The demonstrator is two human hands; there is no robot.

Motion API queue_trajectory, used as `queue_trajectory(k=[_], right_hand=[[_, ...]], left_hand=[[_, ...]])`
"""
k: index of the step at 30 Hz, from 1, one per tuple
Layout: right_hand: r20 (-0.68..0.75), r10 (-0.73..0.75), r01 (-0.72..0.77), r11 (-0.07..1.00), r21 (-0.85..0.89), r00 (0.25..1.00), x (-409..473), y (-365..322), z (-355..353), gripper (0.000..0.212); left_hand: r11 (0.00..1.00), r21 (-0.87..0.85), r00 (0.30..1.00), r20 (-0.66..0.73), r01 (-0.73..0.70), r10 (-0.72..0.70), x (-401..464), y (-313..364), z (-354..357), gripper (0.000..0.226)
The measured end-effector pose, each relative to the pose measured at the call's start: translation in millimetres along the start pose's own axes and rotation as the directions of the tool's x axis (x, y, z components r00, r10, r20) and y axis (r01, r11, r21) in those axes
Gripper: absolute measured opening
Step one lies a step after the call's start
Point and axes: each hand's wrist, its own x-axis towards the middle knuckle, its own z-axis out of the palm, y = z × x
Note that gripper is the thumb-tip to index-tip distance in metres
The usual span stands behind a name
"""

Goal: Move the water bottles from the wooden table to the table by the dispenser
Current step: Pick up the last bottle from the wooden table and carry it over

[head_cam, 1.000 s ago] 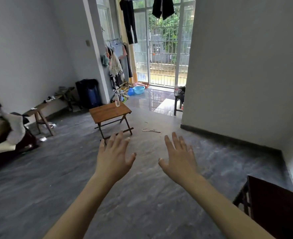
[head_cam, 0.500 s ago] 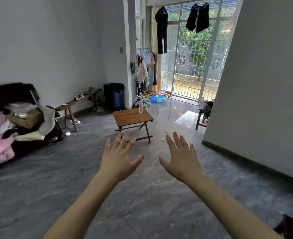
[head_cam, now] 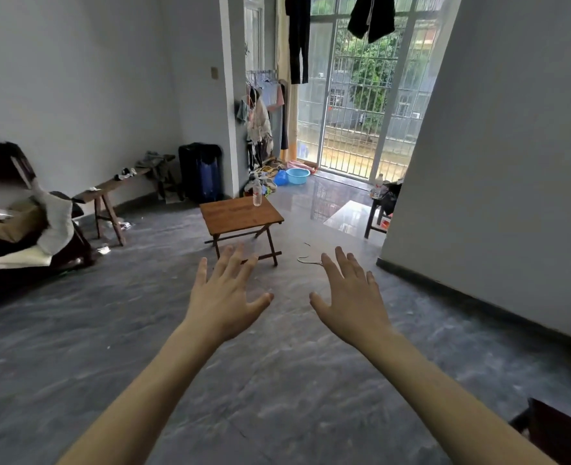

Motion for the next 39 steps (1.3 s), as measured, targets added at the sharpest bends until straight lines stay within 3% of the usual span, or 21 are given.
queue_trajectory(k=[11, 21, 34, 39], right_hand=[[0.009, 0.072, -0.072, 0.997, 0.02, 0.997, 89, 79, 11, 0.076], [0.003, 0.101, -0.101, 0.995, 0.004, 0.995, 204, 202, 2, 0.074], [0.093, 0.052, -0.054, 0.998, 0.023, 0.994, 343, 270, 44, 0.073], [0.004, 0.083, -0.083, 0.994, 0.07, 0.997, 434, 298, 35, 0.073]], left_hand=[[0.997, 0.002, 0.997, 0.028, -0.073, 0.073, 128, 64, 15, 0.085], [0.992, 0.051, 0.993, 0.03, -0.112, 0.11, 268, 133, 37, 0.083], [0.996, 0.034, 0.996, 0.048, -0.082, 0.08, 425, 157, 63, 0.081], [0.995, -0.016, 0.995, 0.037, -0.094, 0.094, 509, 160, 78, 0.081]])
